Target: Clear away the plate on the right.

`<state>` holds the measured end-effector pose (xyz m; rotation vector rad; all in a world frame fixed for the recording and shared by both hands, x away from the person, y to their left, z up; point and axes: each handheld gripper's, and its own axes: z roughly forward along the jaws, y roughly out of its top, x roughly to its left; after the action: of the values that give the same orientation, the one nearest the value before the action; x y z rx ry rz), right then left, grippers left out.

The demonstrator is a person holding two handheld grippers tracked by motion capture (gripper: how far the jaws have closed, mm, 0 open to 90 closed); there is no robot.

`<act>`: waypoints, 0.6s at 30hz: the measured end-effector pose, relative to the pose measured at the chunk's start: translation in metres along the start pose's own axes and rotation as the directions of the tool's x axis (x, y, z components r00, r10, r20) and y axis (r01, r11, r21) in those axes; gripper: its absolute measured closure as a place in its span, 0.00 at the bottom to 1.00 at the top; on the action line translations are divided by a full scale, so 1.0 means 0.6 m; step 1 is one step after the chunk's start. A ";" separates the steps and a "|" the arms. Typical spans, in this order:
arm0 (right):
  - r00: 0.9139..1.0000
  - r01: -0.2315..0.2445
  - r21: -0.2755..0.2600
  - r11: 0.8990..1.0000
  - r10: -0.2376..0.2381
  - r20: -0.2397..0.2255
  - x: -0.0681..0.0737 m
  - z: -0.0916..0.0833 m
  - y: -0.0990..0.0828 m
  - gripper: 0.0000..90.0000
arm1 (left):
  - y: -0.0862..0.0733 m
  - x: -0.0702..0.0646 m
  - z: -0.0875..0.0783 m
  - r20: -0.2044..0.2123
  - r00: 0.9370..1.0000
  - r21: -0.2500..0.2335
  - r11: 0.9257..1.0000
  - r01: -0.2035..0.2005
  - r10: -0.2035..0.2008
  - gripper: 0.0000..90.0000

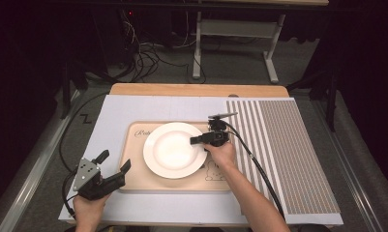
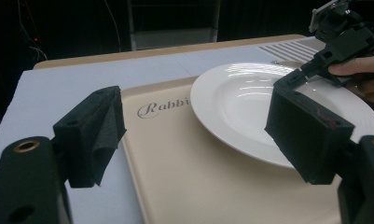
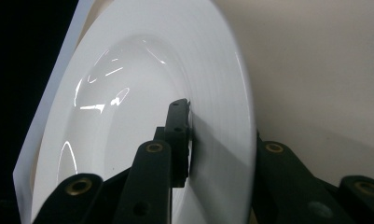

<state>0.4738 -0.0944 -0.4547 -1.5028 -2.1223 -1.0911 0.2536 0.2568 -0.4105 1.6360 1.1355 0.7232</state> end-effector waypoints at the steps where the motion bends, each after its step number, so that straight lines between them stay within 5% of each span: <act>1: 1.000 0.001 0.000 1.000 -0.001 0.003 0.000 -0.001 0.000 0.84 | 0.000 0.000 0.000 0.000 1.000 0.000 1.000 0.000 0.000 0.23; 18: 1.000 0.028 -0.053 0.998 -0.028 -0.003 -0.016 -0.037 -0.003 0.72 | 0.000 0.000 -0.001 -0.007 1.000 0.000 1.000 -0.006 0.006 0.22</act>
<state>0.4722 -0.1172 -0.4472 -1.4973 -2.1339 -1.1683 0.2532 0.2570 -0.4105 1.6387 1.1357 0.7340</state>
